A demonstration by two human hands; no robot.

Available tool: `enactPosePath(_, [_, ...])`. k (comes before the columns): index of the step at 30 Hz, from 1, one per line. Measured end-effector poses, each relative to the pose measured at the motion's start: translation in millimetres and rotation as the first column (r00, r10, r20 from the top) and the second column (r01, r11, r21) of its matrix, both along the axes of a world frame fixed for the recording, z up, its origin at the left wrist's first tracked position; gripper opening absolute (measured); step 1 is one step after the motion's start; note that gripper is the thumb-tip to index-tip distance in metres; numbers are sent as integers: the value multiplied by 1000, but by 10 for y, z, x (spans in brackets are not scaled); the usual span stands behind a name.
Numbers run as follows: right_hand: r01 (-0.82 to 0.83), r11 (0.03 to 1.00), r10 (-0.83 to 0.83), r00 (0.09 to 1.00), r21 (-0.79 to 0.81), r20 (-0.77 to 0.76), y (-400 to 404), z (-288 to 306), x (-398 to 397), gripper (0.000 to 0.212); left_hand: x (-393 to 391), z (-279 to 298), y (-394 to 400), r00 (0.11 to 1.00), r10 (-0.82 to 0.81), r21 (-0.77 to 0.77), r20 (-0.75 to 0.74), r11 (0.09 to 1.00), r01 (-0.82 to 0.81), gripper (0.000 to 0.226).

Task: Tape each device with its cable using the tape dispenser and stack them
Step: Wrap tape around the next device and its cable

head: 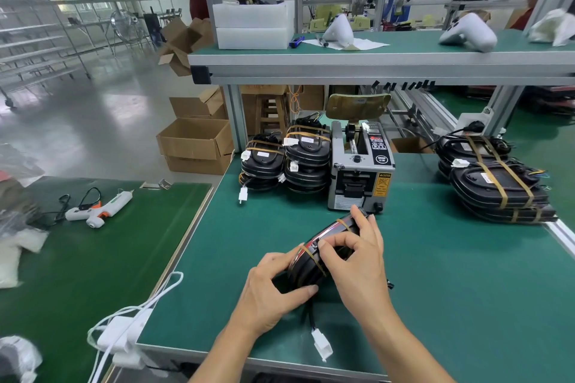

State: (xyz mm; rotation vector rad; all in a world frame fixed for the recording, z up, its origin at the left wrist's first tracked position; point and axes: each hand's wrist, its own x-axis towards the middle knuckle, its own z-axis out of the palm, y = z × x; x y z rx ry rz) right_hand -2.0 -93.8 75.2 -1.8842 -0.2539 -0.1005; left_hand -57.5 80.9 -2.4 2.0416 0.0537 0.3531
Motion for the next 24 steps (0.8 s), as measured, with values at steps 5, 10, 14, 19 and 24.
enactPosePath(5, [7,1000,-7,1000,-20,15,11,1,-5,18,2,-20,5,1000,4,11,0,1000,-4,68])
enactPosePath(10, [14,999,-14,1000,-46,14,16,18,-21,15,4,-22,7,1000,6,15,5,1000,-6,68])
enactPosePath(14, [11,998,-11,1000,-64,7,6,49,-27,15,5,-30,11,1000,7,15,5,1000,-7,68])
enactPosePath(19, [19,994,-18,1000,-111,7,21,106,-37,18,9,-35,13,1000,7,8,-2,1000,-7,68])
enactPosePath(24, [28,984,-27,1000,-177,8,32,144,-44,20,12,-33,9,1000,6,6,2,1000,-6,66])
